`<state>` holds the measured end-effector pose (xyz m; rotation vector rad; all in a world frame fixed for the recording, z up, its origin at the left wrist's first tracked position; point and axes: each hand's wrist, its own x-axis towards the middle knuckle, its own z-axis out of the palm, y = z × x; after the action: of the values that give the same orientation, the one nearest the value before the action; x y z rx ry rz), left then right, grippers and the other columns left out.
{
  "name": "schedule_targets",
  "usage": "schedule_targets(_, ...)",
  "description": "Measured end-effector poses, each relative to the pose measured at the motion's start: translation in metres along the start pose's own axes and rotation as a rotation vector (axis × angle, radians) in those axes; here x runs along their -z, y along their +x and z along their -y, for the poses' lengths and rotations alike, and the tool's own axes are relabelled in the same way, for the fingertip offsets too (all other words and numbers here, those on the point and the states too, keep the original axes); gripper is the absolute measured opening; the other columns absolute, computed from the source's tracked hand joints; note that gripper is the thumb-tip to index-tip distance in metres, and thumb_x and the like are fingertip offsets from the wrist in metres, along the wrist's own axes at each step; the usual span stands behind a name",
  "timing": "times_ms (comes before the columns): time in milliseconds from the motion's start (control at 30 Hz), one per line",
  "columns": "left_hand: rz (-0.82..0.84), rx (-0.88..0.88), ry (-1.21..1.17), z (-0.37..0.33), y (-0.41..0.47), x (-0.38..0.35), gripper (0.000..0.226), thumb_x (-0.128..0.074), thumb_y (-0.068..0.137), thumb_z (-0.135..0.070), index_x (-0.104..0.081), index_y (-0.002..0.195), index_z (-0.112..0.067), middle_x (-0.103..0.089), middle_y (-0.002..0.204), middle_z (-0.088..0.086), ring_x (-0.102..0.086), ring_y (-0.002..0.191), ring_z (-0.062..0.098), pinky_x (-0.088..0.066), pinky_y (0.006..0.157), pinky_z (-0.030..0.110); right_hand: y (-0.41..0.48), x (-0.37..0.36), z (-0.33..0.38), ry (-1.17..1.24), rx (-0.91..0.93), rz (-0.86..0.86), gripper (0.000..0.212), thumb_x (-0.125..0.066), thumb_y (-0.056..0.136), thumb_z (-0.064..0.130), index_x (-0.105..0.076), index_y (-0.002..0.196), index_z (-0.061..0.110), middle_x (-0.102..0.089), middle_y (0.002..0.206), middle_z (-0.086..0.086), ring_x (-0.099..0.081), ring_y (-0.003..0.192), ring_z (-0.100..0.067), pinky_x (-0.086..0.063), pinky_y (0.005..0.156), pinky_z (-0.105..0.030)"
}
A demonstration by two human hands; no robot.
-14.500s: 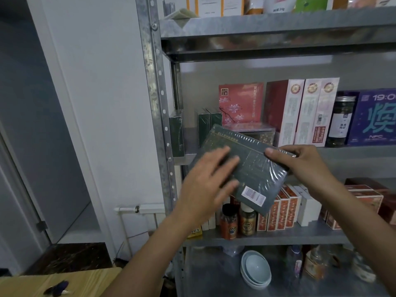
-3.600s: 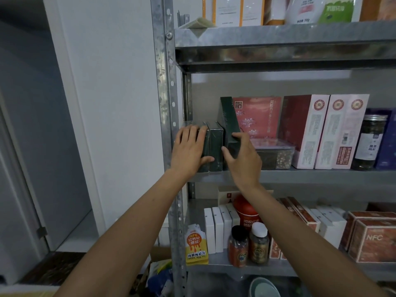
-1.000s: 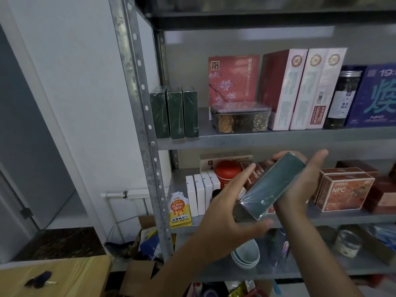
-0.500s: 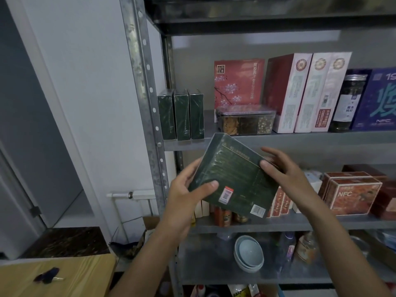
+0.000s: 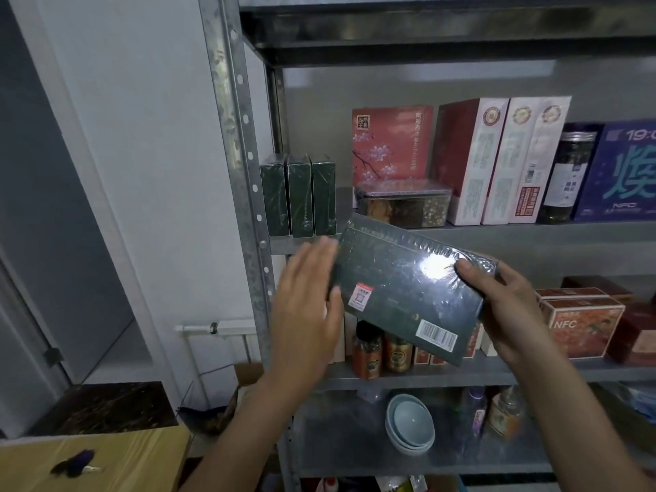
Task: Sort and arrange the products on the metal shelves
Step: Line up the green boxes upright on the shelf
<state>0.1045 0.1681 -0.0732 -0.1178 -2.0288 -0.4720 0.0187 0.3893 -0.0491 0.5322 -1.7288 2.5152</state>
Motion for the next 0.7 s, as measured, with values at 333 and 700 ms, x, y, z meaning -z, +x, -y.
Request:
schedule_targets(333, 0.084, -0.369, 0.095, -0.025, -0.006, -0.027, 0.087, -0.077, 0.068, -0.001, -0.039, 0.145, -0.011, -0.039, 0.153, 0.008, -0.028, 0.146, 0.024, -0.020, 0.120, 0.047, -0.021, -0.035, 0.007, 0.019, -0.005, -0.060, 0.025, -0.071, 0.082, 0.029, -0.068, 0.099, 0.010, -0.076, 0.087, -0.005, -0.073, 0.077, -0.017, -0.057, 0.060, -0.025)
schedule_targets(700, 0.088, 0.388, -1.053, -0.026, 0.014, 0.002, 0.048, -0.078, 0.069, -0.010, -0.070, 0.103, -0.042, -0.072, 0.106, -0.015, -0.067, 0.101, 0.005, -0.055, 0.078, 0.021, 0.001, -0.011, 0.007, -0.533, 0.137, 0.258, 0.053, -0.062, 0.072, 0.057, -0.043, 0.121, 0.067, -0.043, 0.126, 0.041, -0.046, 0.122, 0.005, -0.039, 0.098, -0.029)
